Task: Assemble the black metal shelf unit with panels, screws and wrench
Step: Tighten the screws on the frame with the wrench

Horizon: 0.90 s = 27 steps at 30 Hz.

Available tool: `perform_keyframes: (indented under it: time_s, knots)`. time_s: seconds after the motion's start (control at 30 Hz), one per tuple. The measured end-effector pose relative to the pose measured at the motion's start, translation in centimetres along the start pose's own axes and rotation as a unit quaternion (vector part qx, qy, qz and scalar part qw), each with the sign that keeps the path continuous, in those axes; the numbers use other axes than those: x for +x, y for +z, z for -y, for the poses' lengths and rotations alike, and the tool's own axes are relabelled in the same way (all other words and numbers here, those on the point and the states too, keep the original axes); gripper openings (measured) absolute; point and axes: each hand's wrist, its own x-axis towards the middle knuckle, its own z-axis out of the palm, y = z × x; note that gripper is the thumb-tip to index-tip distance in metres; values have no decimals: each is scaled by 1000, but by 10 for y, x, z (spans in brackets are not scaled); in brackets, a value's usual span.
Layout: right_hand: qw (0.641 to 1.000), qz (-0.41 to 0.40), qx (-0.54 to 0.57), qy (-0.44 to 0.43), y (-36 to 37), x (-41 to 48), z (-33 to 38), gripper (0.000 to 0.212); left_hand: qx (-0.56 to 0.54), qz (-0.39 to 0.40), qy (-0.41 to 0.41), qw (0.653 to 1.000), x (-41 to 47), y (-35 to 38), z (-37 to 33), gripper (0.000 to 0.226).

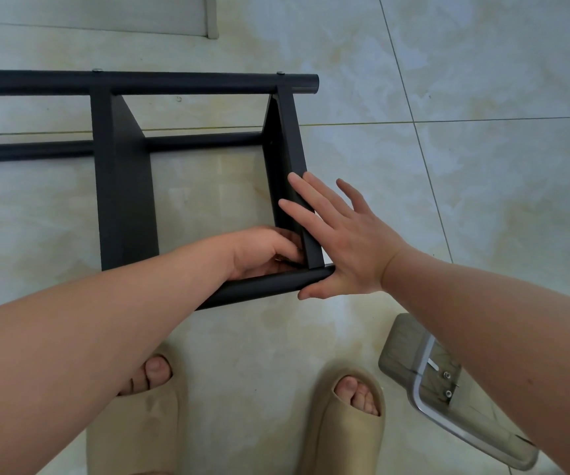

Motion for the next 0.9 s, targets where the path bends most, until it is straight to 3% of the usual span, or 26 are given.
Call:
perform_keyframes:
  time_s: [0.17, 0.47, 0.53, 0.63, 0.77, 0.9]
  knots:
    - [1000, -3, 3, 0, 1, 0, 0, 122, 82, -32, 3, 996, 0, 4, 0, 13]
    - [1000, 6, 3, 1, 1, 0, 0, 122, -5, -22, -1, 1000, -1, 2, -1, 17]
    - [1000, 4, 4, 1, 0, 0, 0, 121, 11, -24, -2, 1000, -2, 4, -2, 15]
    - [1000, 2, 4, 0, 0, 0, 0, 121, 70, -32, -9, 997, -2, 4, 0, 32]
    - [1000, 0, 5, -1, 1, 0, 0, 121, 60, -26, -2, 998, -1, 2, 1, 6]
    - [1000, 2, 5, 0, 1, 0, 0, 121, 17, -3, -1, 1000, 0, 0, 1, 19]
